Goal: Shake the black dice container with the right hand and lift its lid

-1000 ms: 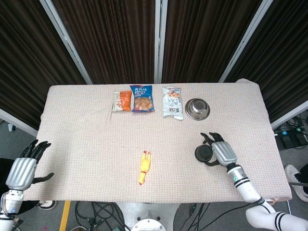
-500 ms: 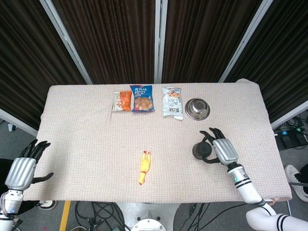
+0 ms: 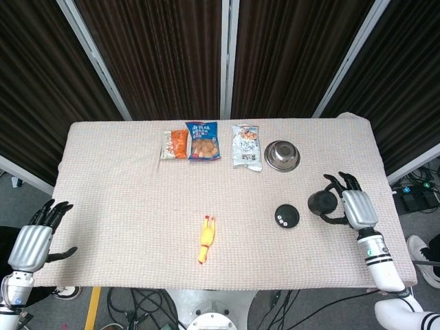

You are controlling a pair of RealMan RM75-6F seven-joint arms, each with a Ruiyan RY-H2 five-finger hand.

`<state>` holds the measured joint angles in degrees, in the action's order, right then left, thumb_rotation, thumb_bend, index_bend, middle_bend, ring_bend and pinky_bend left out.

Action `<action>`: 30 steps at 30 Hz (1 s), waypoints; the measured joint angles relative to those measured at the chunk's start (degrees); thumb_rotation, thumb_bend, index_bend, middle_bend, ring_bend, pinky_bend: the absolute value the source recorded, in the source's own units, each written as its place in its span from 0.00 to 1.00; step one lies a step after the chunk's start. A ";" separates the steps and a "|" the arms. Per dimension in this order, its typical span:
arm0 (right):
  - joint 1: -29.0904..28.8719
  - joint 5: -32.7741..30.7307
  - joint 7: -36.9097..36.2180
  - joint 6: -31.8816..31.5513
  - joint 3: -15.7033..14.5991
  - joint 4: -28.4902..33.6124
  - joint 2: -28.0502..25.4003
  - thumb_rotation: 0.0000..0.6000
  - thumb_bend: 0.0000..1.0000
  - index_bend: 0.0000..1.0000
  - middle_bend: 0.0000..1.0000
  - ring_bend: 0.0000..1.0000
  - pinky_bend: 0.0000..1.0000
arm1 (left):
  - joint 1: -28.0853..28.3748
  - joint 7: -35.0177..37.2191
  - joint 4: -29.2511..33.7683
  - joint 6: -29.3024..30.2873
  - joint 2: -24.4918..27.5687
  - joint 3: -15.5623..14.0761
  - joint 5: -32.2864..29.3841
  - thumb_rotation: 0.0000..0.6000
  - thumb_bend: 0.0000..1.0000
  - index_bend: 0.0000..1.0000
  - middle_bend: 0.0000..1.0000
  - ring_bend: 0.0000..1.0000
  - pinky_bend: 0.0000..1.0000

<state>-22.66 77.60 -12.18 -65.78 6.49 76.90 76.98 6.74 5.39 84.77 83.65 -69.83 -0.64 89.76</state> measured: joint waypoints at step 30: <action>5.57 10.62 4.36 -10.76 -4.06 3.93 -6.49 1.00 0.00 0.00 0.00 0.00 0.00 | -0.19 -0.72 1.61 1.13 1.23 0.57 0.04 1.00 0.09 0.13 0.11 0.03 0.16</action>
<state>-17.09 88.22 -7.82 -76.54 2.43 80.83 70.48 6.55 4.67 86.37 84.78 -68.61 -0.07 89.80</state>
